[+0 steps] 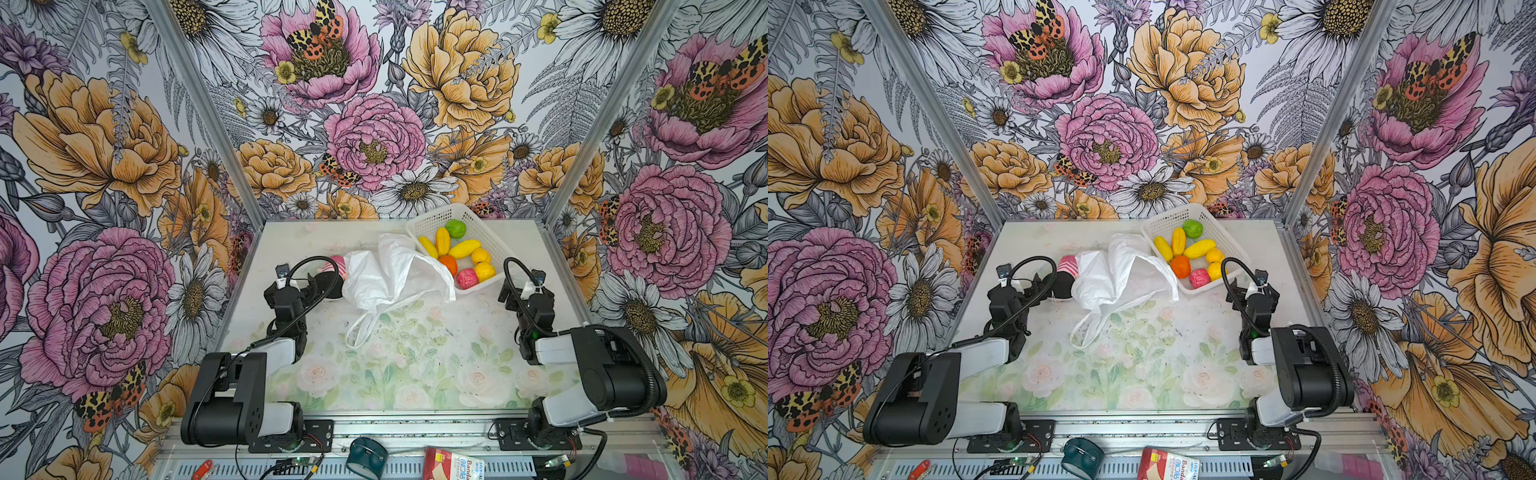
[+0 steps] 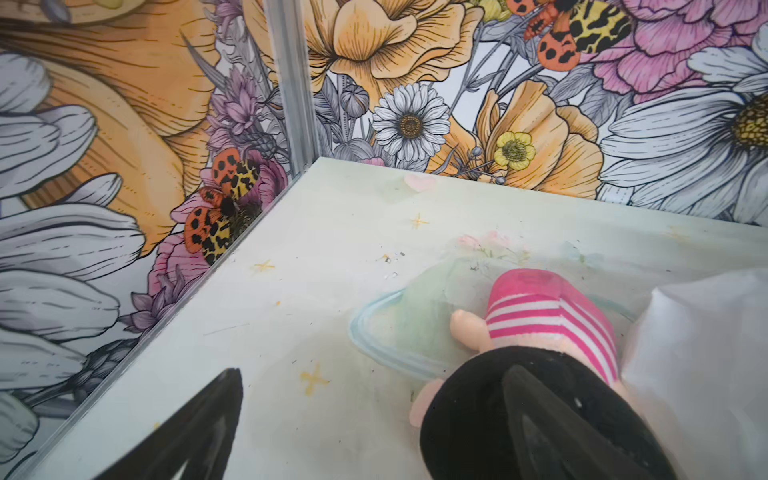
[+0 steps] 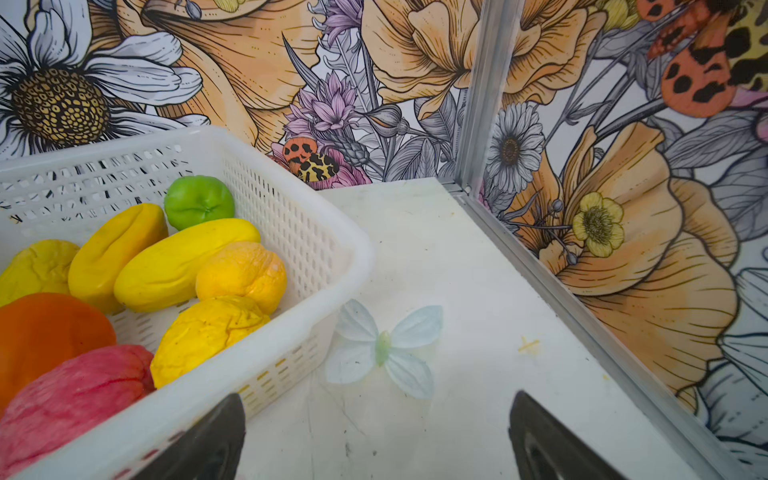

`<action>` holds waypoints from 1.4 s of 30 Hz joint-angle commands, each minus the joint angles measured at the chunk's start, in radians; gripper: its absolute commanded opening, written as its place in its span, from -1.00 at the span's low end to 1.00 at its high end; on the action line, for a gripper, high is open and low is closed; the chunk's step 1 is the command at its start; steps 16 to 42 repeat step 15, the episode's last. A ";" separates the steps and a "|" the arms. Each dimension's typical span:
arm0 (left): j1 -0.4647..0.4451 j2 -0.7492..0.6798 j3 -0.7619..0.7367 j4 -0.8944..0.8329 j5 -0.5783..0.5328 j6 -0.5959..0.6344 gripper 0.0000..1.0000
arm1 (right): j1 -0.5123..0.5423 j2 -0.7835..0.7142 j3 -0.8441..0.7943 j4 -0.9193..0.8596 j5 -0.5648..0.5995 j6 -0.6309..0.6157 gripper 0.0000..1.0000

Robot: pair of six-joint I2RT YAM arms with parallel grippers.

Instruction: Untie the knot of the plastic bag and take out the fruit

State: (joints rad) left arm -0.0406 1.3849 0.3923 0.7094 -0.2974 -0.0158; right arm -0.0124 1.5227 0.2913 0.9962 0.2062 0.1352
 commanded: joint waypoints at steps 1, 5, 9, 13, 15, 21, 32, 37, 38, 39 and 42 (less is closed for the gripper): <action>0.004 0.086 -0.059 0.224 0.042 0.028 0.97 | 0.002 0.012 0.044 -0.023 0.017 -0.019 0.98; 0.013 0.142 -0.035 0.231 0.135 0.048 0.97 | 0.005 0.012 0.075 -0.081 0.015 -0.022 0.99; 0.018 0.164 -0.022 0.236 0.120 0.037 0.97 | 0.005 0.014 0.079 -0.082 0.015 -0.024 0.98; 0.000 0.165 -0.031 0.262 0.095 0.049 0.97 | 0.006 0.012 0.079 -0.084 0.015 -0.023 0.99; 0.003 0.166 -0.030 0.263 0.097 0.047 0.97 | 0.005 0.012 0.076 -0.080 0.016 -0.024 0.99; 0.003 0.166 -0.030 0.263 0.097 0.047 0.97 | 0.005 0.012 0.076 -0.080 0.016 -0.024 0.99; 0.003 0.166 -0.030 0.263 0.097 0.047 0.97 | 0.005 0.012 0.076 -0.080 0.016 -0.024 0.99; 0.003 0.166 -0.030 0.263 0.097 0.047 0.97 | 0.005 0.012 0.076 -0.080 0.016 -0.024 0.99; 0.003 0.166 -0.030 0.263 0.097 0.047 0.97 | 0.005 0.012 0.076 -0.080 0.016 -0.024 0.99; 0.003 0.166 -0.030 0.263 0.097 0.047 0.97 | 0.005 0.012 0.076 -0.080 0.016 -0.024 0.99; 0.003 0.166 -0.030 0.263 0.097 0.047 0.97 | 0.005 0.012 0.076 -0.080 0.016 -0.024 0.99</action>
